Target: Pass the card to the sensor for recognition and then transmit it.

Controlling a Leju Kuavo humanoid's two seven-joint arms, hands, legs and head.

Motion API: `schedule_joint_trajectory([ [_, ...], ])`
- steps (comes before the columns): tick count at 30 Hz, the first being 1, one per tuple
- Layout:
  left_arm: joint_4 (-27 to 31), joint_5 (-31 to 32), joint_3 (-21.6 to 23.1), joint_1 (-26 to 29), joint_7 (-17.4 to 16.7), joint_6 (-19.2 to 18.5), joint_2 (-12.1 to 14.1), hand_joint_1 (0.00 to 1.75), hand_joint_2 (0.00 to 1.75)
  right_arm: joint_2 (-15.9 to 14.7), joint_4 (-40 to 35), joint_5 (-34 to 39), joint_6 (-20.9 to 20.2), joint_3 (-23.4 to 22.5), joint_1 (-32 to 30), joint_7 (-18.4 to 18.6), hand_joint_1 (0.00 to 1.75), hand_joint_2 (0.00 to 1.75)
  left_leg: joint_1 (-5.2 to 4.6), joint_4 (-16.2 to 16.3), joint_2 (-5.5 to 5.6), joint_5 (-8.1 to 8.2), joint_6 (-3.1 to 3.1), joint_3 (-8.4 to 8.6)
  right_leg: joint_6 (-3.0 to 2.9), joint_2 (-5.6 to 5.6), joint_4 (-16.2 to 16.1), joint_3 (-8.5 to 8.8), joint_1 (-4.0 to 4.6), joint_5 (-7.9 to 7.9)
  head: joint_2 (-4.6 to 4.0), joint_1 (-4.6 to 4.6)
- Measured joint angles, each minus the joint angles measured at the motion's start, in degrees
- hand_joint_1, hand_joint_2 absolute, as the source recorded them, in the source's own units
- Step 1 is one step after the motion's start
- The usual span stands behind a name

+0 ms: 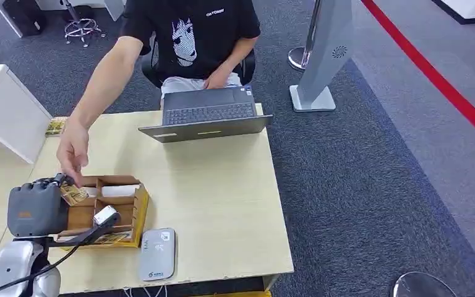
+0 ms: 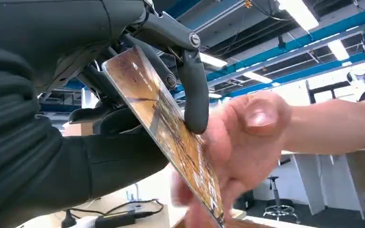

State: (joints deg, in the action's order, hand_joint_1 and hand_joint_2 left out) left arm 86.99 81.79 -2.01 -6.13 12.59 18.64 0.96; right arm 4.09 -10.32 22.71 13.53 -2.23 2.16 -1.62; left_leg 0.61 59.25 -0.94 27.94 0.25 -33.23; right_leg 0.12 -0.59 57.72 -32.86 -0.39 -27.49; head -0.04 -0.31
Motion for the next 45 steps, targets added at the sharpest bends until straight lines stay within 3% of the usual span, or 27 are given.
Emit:
schedule_joint_trajectory([
  [1, 0.00, -0.04, 0.00, 0.00, 0.33, 0.00, -0.04, 0.00, 1.75, 0.00, 0.00, 0.02, -0.07, 0.00, 0.01, 0.00, 0.00, 1.75, 0.00, 0.00, 0.00, 0.00, 0.00, 0.00, 0.00, 0.00, 0.00, 0.00, 0.00, 0.00, 0.00, 0.02],
  [13, 0.00, -0.07, 0.00, 0.04, 0.74, 0.04, -0.26, 0.00, 1.75, 0.00, 0.00, 0.09, -0.09, 0.00, 0.00, -0.02, 0.00, 1.75, 0.01, 0.00, -0.01, 0.00, 0.00, 0.01, 0.00, 0.01, 0.00, 0.00, 0.00, 0.00, 0.00, 0.00],
  [18, 1.31, -2.03, 0.02, 0.57, 1.86, 0.26, -1.59, 0.00, 1.75, 0.00, 0.00, 0.13, 0.09, 0.00, 0.01, -0.02, 0.00, 1.75, 0.02, 0.00, -0.01, 0.00, 0.00, 0.01, 0.00, 0.01, 0.01, 0.00, 0.00, 0.00, 0.00, 0.00],
  [21, 9.23, -1.66, 1.25, 3.72, 3.48, -1.07, -2.40, 0.00, 1.75, 0.00, 0.00, 1.36, 1.14, -0.57, -0.03, -0.07, 0.00, 1.75, 0.00, 0.00, -0.02, 0.02, 0.02, 0.00, 0.00, 0.02, 0.00, 0.00, 0.00, 0.00, 0.00, 0.00],
  [26, 14.42, -1.11, 5.04, 7.36, 3.96, -3.52, -0.81, 0.00, 1.75, 0.02, 0.00, 2.40, 1.73, -1.68, -0.04, -0.41, 0.00, 1.75, 0.01, 0.00, -0.04, 0.04, 0.00, 0.01, 0.00, 0.04, 0.00, 0.00, 0.00, 0.00, 0.00, -0.02],
  [33, 19.24, -1.75, 12.99, 13.99, 1.62, -3.30, 2.65, 0.00, 1.75, 0.11, 0.00, 3.39, 2.10, -3.56, -0.17, -0.79, 0.00, 1.75, 0.02, -0.01, -0.05, 0.05, 0.01, 0.00, 0.00, 0.04, 0.00, -0.02, 0.00, -0.02, 0.00, 0.00],
  [39, 20.37, -1.75, 16.33, 17.64, 0.54, -3.21, 3.87, 0.00, 1.75, 0.44, 0.00, 3.80, 2.40, -4.77, -0.19, -0.79, 0.00, 1.75, 0.01, -0.01, -0.05, 0.04, 0.01, 0.01, 0.00, 0.04, 0.00, -0.01, 0.00, -0.01, 0.00, 0.00],
  [45, 19.82, -2.21, 19.67, 21.88, -4.16, -2.18, 5.01, 0.00, 1.75, 0.72, 0.00, 4.31, 2.78, -6.08, -0.22, -1.05, 0.00, 1.75, 0.01, -0.01, -0.04, 0.06, 0.02, 0.00, 0.03, 0.03, -0.01, -0.02, 0.00, -0.04, 0.00, 0.00],
])
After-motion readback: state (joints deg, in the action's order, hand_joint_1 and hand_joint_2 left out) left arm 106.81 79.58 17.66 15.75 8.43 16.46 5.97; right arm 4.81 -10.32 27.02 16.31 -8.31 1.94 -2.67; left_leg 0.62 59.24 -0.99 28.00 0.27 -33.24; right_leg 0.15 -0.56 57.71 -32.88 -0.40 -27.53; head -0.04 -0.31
